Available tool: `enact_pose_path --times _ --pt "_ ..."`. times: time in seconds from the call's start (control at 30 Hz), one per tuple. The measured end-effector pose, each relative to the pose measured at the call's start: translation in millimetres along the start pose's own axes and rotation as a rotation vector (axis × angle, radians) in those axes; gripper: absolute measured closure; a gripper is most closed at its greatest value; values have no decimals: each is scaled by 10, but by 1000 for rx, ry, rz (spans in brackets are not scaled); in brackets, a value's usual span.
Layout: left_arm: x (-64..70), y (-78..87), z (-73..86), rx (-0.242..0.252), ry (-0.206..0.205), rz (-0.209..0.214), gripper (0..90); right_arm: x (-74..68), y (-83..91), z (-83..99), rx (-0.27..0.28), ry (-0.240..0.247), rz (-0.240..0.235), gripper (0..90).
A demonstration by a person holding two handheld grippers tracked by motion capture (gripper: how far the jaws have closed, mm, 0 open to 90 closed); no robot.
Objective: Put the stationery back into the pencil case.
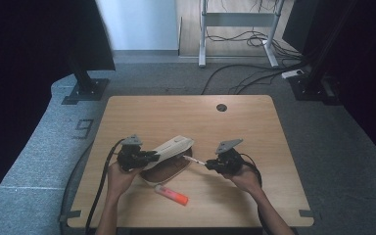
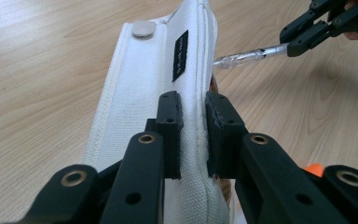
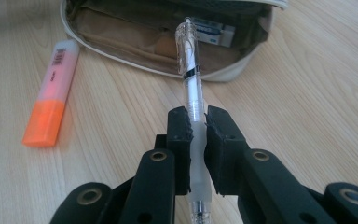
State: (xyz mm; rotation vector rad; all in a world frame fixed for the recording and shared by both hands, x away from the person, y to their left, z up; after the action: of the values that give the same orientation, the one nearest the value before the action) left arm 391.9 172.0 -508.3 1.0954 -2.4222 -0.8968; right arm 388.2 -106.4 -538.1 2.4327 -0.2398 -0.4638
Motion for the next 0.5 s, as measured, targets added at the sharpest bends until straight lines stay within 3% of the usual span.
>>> enact_pose_path --times 0.5 --pt "8 6 -7 0 -5 1 764 -42 -303 -203 -37 34 -41 785"
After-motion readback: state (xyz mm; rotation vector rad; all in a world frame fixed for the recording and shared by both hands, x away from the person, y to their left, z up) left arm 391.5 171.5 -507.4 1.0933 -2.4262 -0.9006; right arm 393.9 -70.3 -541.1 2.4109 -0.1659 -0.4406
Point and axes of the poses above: each handheld gripper's, and its own axes: y roughly backward along the jaws, z roughly out of its underside, x roughly to its right, the point moved 6 cm from there along -y, roughly forward along the jaws, and after that the axes turned 15 degrees about -z, right-handed, at the moved point
